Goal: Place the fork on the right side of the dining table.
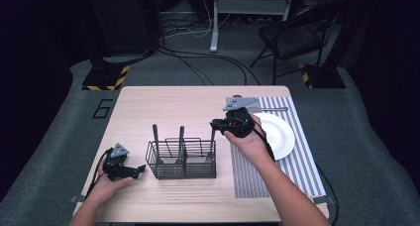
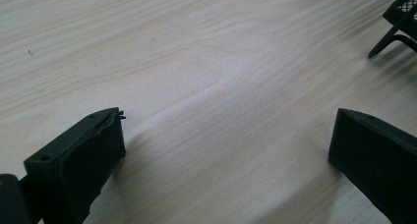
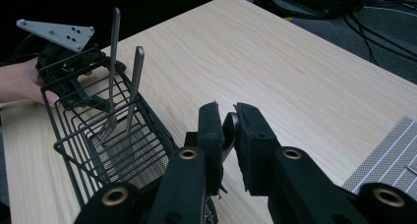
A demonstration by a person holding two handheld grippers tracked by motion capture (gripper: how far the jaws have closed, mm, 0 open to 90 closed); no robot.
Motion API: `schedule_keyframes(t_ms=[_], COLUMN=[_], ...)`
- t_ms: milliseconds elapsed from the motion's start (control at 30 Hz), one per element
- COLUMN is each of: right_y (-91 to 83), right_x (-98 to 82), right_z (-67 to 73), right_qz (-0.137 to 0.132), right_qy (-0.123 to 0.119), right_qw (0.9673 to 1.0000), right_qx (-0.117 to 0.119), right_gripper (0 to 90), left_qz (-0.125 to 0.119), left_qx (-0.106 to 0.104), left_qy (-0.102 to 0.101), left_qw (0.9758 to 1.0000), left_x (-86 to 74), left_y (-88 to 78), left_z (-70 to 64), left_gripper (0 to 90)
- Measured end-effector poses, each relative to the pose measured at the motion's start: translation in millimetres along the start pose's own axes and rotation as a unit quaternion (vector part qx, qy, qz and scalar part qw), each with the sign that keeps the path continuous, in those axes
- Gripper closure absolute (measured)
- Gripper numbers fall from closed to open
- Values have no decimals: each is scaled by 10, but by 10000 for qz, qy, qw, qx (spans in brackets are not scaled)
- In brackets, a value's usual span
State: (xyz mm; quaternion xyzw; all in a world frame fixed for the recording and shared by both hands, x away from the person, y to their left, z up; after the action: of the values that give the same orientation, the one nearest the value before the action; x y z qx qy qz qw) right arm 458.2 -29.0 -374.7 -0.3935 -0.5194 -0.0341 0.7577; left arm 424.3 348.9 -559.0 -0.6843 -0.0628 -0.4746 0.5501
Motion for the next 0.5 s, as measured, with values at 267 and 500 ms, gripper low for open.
schedule_keyframes(t_ms=[267, 500], right_y=[-10, -21], right_x=[24, 50], right_z=[50, 174], right_qz=[21, 73], right_qy=[110, 2], right_qw=[9997, 9990], right_qx=[220, 450], right_gripper=[847, 867], left_qz=[0, 0], left_qx=[-2, 1], left_qy=[4, 2], left_qw=[10000, 10000], left_x=[0, 0], left_y=[0, 0], left_z=[0, 0], left_gripper=[1, 1])
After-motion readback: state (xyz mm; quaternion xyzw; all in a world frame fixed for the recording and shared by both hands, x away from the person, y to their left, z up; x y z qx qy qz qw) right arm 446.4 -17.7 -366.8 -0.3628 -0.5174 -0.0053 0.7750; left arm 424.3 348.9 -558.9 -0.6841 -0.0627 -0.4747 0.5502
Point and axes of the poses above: each handheld gripper's, and its own axes: y roughly forward along the jaws, x roughly out of its top, z roughly to its left, the point moved 4 cm from there along y, roughly forward along the jaws, and after that the axes turned 5 degrees about y, right-handed, at the moved point
